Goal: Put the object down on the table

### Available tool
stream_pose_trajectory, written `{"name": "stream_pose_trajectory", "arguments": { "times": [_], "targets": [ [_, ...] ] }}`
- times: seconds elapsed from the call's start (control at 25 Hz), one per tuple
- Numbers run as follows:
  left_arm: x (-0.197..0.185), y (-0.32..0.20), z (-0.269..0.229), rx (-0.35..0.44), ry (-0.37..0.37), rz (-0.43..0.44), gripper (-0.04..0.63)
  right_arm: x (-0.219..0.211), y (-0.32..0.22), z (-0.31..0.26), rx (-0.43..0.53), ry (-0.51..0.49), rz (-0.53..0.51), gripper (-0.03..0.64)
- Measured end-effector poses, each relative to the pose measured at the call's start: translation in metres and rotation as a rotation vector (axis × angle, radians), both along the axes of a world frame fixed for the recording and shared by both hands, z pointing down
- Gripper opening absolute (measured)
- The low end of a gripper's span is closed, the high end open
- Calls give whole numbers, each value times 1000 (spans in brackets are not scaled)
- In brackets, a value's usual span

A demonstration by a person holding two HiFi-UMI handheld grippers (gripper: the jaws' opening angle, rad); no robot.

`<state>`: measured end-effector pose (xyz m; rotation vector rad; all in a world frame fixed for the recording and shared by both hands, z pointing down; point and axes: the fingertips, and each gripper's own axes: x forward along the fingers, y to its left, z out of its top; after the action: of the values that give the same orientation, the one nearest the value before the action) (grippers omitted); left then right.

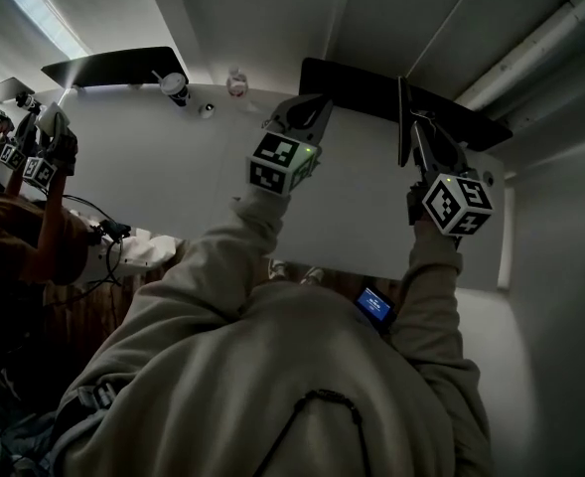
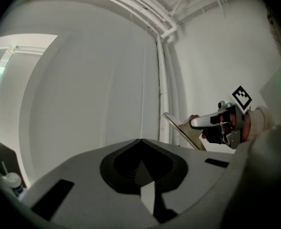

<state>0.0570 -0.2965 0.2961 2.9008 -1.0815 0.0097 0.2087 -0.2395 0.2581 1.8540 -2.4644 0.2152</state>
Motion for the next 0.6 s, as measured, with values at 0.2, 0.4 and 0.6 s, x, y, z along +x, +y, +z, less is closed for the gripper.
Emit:
{"name": "stream_pose_trajectory", "arguments": {
  "times": [0.2, 0.4, 0.6],
  "targets": [
    [11, -9, -10, -3, 17, 8, 5, 11, -6, -2, 6, 5, 12, 94],
    [12, -13, -6, -15, 41, 6, 5, 26, -7, 8, -18, -14, 16, 94],
    [21, -18, 6, -48, 17, 14, 5, 34, -14, 24, -52, -26, 17, 94]
  ]
}}
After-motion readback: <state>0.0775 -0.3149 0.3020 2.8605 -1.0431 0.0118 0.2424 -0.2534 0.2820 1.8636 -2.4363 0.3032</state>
